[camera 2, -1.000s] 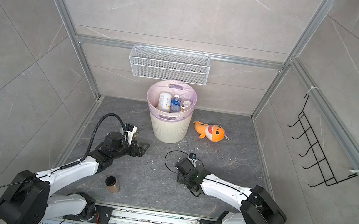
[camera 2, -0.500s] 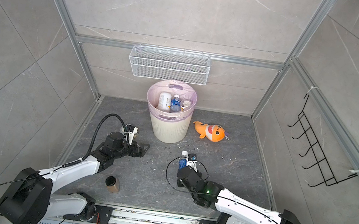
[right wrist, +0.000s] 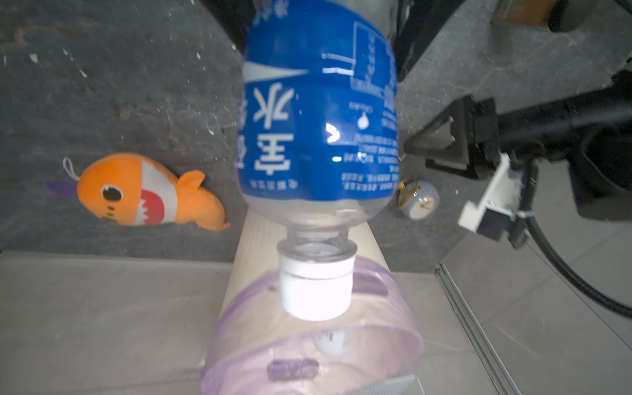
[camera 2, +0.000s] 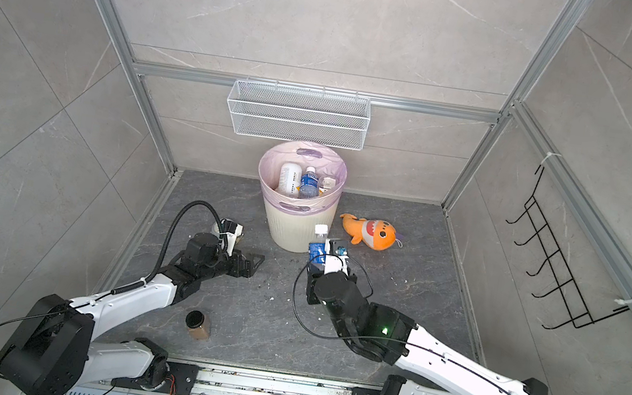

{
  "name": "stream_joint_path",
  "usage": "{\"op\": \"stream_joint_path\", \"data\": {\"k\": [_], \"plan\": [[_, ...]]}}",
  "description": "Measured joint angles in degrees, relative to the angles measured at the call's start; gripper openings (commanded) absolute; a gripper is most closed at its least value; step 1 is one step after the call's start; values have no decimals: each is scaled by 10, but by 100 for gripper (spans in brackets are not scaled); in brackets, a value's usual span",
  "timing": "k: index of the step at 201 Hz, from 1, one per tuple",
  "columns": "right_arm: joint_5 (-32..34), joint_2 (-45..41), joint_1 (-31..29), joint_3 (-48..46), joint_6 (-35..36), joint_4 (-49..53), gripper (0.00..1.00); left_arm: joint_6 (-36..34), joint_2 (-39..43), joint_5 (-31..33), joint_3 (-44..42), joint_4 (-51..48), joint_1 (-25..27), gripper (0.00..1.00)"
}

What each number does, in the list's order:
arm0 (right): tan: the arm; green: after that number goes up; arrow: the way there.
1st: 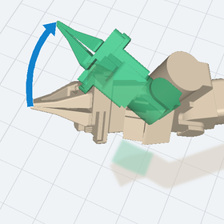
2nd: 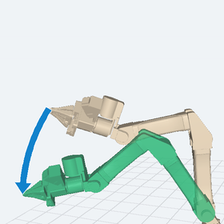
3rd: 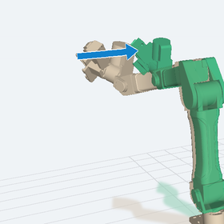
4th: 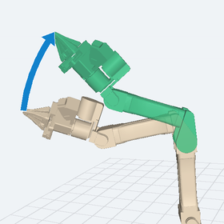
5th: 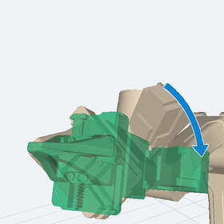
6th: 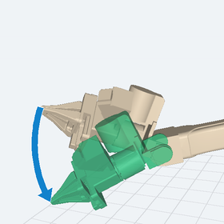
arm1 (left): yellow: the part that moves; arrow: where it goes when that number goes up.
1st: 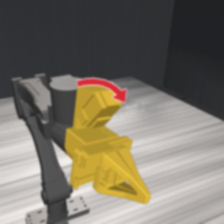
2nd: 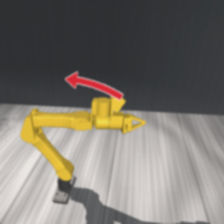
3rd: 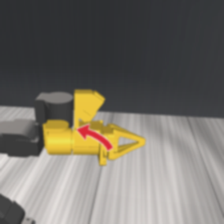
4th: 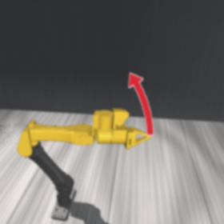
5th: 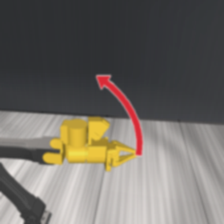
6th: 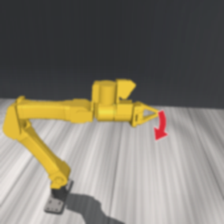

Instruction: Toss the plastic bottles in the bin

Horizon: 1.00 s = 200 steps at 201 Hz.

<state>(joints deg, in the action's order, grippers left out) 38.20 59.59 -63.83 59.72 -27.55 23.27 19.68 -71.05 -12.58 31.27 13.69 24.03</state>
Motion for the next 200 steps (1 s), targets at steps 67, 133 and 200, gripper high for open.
{"op": "stream_joint_path", "data": {"k": [67, 133, 200], "plan": [[-105, 360, 204, 579, 69, 79, 99, -1, -10, -1, 5, 0, 0, 99], [-164, 706, 299, 1119, 64, 375, 99, -1, -12, 0, 5, 0, 0, 99], [-200, 392, 289, 550, 71, 246, 99, -2, -7, 5, 5, -2, 0, 99]]}}
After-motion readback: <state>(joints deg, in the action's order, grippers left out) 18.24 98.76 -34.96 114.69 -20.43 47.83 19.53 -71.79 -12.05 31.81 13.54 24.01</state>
